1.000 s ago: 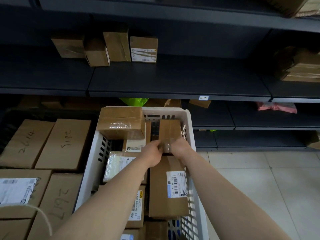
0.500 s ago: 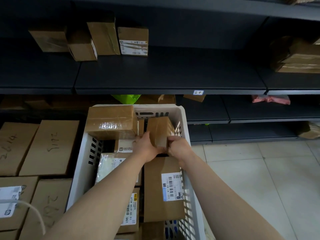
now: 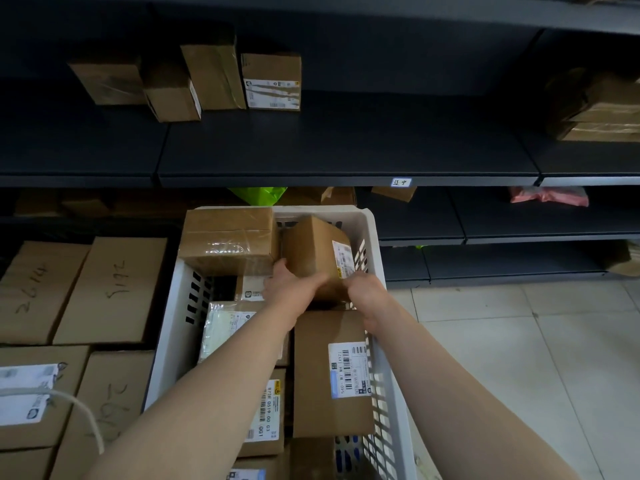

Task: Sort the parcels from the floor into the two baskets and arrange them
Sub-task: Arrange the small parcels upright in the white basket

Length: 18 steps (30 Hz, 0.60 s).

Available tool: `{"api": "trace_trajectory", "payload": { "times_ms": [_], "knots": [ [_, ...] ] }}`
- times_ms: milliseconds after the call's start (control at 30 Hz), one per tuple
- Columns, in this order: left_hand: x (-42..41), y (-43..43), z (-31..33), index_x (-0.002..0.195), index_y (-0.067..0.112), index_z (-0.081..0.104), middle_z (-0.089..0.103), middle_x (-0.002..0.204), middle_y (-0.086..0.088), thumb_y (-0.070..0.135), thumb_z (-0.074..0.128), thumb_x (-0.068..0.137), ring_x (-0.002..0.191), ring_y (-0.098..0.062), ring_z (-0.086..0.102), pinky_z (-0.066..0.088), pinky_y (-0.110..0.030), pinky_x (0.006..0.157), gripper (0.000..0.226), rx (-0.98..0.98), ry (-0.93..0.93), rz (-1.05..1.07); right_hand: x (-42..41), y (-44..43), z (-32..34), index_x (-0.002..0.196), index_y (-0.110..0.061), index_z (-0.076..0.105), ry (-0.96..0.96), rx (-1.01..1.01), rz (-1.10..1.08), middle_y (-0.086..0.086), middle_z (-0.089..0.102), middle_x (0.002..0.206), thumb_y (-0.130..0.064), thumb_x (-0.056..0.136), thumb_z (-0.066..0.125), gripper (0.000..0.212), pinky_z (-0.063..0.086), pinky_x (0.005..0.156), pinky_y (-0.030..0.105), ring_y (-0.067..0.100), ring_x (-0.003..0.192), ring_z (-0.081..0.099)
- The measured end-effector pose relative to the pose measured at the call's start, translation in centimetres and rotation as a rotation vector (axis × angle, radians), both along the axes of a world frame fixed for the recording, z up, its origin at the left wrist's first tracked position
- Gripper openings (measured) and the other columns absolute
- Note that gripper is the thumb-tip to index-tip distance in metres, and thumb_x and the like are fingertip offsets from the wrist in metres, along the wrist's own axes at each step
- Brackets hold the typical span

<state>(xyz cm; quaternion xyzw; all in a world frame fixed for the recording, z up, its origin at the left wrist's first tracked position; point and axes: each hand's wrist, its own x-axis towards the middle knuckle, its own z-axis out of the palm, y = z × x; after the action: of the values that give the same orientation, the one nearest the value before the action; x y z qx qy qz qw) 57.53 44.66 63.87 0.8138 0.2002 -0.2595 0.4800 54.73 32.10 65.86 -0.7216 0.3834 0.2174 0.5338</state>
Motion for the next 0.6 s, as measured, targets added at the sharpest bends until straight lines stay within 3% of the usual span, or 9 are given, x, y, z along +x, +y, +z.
{"api": "trace_trajectory", "payload": {
  "times_ms": [133,233,333,400,467,533,600],
  "knots": [
    [-0.5,1.3,0.6,0.15,0.022,0.027,0.04,0.147,-0.007,0.04,0.066,0.084,0.129,-0.026,0.044,0.039,-0.032,0.097,0.079,-0.098,-0.043,-0.068,0.6,0.5,0.3,0.131,-0.005,0.053,0.0,-0.021,-0.02,0.014,0.061,0.117,-0.012,0.097,0.044,0.036,0.05,0.096,0.043,0.032,0.107,0.058],
    [-0.5,1.2,1.2,0.15,0.015,0.031,0.043,0.148,-0.007,0.031,0.054,0.096,0.131,-0.024,0.044,0.038,-0.03,0.096,0.06,-0.061,-0.086,-0.155,0.7,0.7,0.8,0.133,-0.007,0.05,0.016,-0.126,0.045,0.014,0.059,0.126,-0.014,0.097,0.042,0.038,0.05,0.097,0.044,0.033,0.113,0.057],
    [-0.4,1.2,0.9,0.135,0.014,0.052,0.057,0.133,-0.006,0.023,0.054,0.097,0.108,-0.019,0.055,0.041,-0.026,0.083,0.04,-0.035,-0.083,-0.212,0.6,0.8,1.4,0.134,-0.007,0.05,0.029,-0.21,0.121,0.014,0.057,0.131,-0.013,0.097,0.039,0.039,0.05,0.087,0.036,0.03,0.113,0.058],
    [-0.6,1.2,0.4,0.122,0.015,0.062,0.064,0.119,-0.005,0.021,0.053,0.096,0.097,-0.017,0.056,0.044,-0.027,0.078,0.028,-0.024,-0.08,-0.224,0.6,0.8,1.8,0.135,-0.001,0.048,0.054,-0.209,0.171,0.02,0.054,0.134,-0.009,0.1,0.036,0.038,0.042,0.078,0.033,0.027,0.107,0.055],
    [-0.9,1.1,-0.1,0.114,0.016,0.067,0.067,0.112,-0.005,0.02,0.053,0.095,0.096,-0.019,0.059,0.049,-0.032,0.081,0.023,-0.008,-0.085,-0.218,0.6,0.7,1.6,0.138,0.006,0.044,0.076,-0.178,0.218,0.025,0.048,0.139,-0.005,0.101,0.033,0.04,0.036,0.079,0.031,0.031,0.108,0.051],
    [-1.0,1.0,-0.3,0.115,0.015,0.066,0.067,0.113,-0.006,0.015,0.054,0.095,0.099,-0.021,0.06,0.05,-0.032,0.085,0.024,0.003,-0.097,-0.216,0.6,0.7,1.0,0.138,0.003,0.044,0.085,-0.179,0.221,0.023,0.05,0.139,-0.006,0.101,0.032,0.04,0.043,0.085,0.033,0.035,0.121,0.052],
    [-1.0,0.8,-0.5,0.12,0.014,0.064,0.065,0.119,-0.007,0.008,0.054,0.094,0.106,-0.023,0.059,0.047,-0.03,0.086,0.029,0.034,-0.118,-0.238,0.5,0.8,0.4,0.137,-0.003,0.047,0.101,-0.153,0.181,0.017,0.054,0.135,-0.007,0.101,0.032,0.04,0.049,0.094,0.038,0.034,0.12,0.054]
  ]
}}
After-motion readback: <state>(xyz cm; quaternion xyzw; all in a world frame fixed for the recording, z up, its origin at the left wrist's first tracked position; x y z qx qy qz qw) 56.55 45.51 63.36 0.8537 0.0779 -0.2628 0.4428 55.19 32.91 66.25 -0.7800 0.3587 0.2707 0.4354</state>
